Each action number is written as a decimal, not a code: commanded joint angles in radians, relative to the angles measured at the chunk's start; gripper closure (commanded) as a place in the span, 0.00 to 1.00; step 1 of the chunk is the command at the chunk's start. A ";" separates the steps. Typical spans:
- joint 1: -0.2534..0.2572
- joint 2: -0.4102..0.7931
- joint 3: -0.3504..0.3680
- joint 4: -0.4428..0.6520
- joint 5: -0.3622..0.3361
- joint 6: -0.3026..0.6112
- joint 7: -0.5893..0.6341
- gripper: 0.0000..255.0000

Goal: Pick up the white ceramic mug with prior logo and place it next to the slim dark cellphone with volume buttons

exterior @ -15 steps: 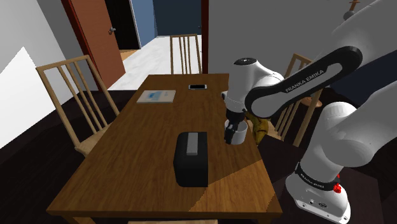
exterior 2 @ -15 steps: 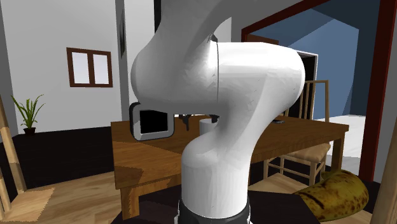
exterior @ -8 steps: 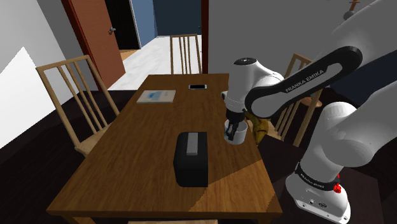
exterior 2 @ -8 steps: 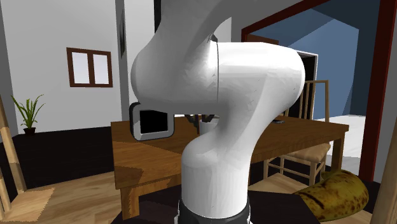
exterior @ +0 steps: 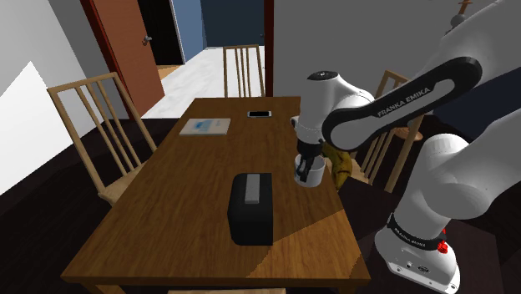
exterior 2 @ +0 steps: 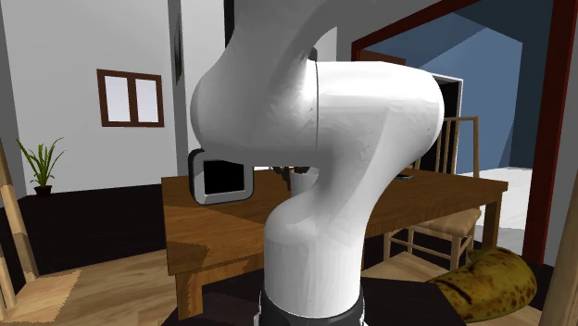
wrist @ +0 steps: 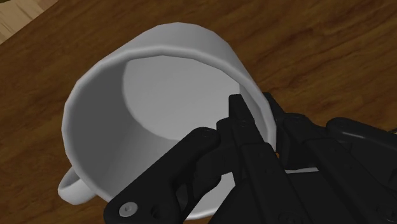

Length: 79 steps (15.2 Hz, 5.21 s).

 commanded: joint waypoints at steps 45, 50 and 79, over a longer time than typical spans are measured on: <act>-0.157 0.309 -0.357 0.642 -0.126 -0.314 -0.428 1.00; -0.180 0.467 -0.425 0.805 -0.088 -0.318 -0.541 1.00; -0.488 1.309 -0.485 1.838 0.212 -0.549 -0.887 1.00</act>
